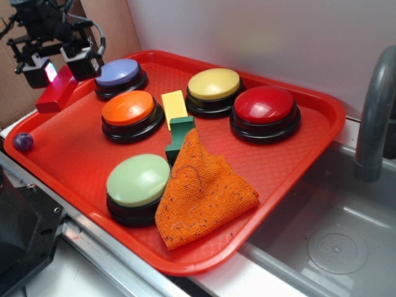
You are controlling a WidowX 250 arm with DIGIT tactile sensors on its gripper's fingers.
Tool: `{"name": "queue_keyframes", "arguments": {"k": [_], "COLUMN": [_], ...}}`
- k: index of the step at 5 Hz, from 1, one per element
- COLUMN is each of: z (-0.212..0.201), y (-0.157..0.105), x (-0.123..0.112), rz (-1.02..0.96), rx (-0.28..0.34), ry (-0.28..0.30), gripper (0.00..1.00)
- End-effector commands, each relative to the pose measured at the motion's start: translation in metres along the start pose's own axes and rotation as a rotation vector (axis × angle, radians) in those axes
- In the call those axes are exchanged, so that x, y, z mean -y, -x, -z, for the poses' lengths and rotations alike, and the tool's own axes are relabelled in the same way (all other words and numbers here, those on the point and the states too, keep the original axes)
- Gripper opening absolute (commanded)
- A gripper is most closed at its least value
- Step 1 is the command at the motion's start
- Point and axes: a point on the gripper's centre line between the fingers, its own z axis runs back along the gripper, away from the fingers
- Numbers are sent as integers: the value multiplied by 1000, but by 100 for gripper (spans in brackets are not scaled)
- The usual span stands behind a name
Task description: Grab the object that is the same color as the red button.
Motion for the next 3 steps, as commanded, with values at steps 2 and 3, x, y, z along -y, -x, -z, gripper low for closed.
{"name": "queue_keyframes", "arguments": {"k": [2,3], "z": [-16,-14], "y": [52,52], "x": [57,54], "rz": [390,379], "rx": [-62,-60], "ry": [34,15], "gripper": [0,0]}}
